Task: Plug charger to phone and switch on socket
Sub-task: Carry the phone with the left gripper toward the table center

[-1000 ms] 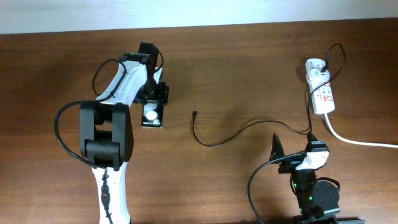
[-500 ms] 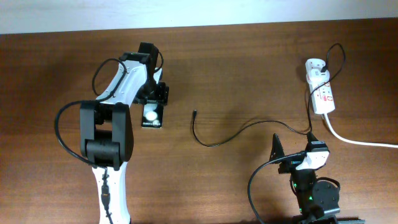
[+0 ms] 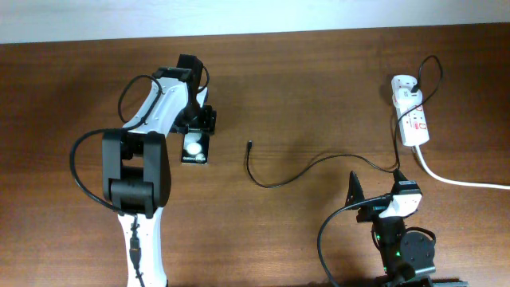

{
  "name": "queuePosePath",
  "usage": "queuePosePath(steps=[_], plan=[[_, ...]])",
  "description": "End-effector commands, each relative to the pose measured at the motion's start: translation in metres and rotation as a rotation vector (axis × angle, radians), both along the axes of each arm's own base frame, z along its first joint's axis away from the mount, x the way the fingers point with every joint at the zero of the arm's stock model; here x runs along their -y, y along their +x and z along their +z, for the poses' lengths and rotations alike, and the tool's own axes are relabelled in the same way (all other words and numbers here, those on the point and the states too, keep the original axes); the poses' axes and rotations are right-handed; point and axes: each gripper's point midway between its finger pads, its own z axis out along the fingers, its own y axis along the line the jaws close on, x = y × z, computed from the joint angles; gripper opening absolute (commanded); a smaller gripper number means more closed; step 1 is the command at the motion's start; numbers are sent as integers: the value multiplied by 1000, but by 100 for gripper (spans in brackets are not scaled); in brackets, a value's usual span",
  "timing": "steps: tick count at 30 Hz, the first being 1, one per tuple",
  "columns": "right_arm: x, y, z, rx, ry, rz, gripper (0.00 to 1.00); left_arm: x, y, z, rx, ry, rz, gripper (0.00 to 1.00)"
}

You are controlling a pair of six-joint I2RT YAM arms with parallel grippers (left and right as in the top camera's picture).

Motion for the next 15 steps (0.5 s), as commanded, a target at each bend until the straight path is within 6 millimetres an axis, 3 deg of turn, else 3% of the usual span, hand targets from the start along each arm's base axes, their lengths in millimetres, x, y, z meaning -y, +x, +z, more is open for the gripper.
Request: queuePosePath(steps=[1, 15], plan=[[4, 0, -3, -3, -1, -17, 99, 4, -28, -52, -142, -39, 17, 63], [4, 0, -3, -3, -1, -17, 99, 3, -33, -45, -174, -34, 18, 61]])
